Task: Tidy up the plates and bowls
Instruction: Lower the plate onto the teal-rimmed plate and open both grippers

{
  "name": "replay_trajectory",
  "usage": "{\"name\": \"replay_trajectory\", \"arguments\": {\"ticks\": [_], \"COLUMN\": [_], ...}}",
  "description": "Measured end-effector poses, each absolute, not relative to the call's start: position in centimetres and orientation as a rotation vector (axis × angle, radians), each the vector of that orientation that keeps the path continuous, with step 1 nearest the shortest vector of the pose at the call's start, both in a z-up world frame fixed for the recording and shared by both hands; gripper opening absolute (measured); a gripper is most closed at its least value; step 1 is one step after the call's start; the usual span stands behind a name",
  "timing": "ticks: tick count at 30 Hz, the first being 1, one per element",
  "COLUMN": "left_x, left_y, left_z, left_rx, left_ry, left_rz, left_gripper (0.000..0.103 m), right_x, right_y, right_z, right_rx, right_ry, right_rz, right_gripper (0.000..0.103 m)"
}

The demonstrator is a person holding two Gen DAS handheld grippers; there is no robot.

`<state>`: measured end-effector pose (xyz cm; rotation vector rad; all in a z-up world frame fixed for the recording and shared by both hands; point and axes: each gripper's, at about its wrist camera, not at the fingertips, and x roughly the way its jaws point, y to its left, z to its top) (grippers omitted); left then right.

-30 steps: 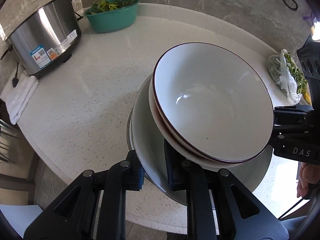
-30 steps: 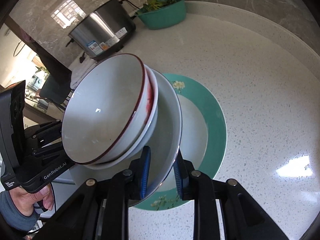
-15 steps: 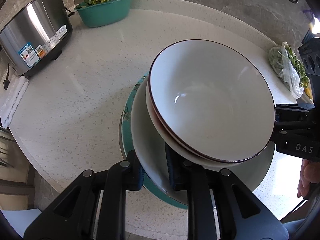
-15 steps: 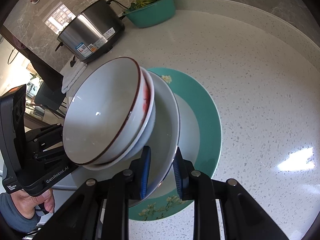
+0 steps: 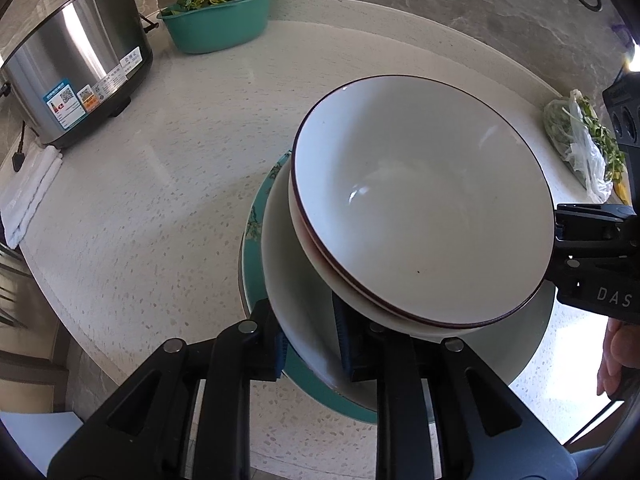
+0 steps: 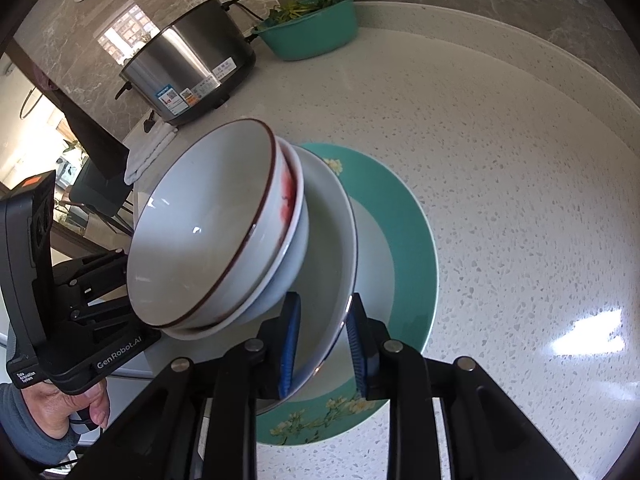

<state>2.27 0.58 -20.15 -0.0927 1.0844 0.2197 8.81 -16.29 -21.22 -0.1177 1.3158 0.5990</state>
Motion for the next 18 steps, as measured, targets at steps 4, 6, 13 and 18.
{"name": "replay_trajectory", "arguments": {"ticks": [4, 6, 13, 18], "left_x": [2.1, 1.5, 0.4, -0.1], "left_y": [0.5, 0.3, -0.2, -0.4], "left_z": [-20.1, -20.0, -19.8, -19.4], "left_rx": [-0.099, -0.104, -0.117, -0.119], "left_ry": [1.084, 1.08, 1.066, 1.064], "left_rz": [0.227, 0.233, 0.237, 0.233], "left_gripper": [0.02, 0.023, 0.026, 0.029], "right_x": [8.7, 8.6, 8.4, 8.3], "right_y": [-16.1, -16.1, -16.2, -16.2], "right_z": [-21.2, -21.2, -21.1, -20.9], "right_rx": [-0.125, -0.126, -0.13, -0.135], "right_ry": [1.31, 1.311, 1.307, 1.302], "right_rz": [0.596, 0.593, 0.573, 0.555], "right_gripper": [0.027, 0.027, 0.027, 0.028]}}
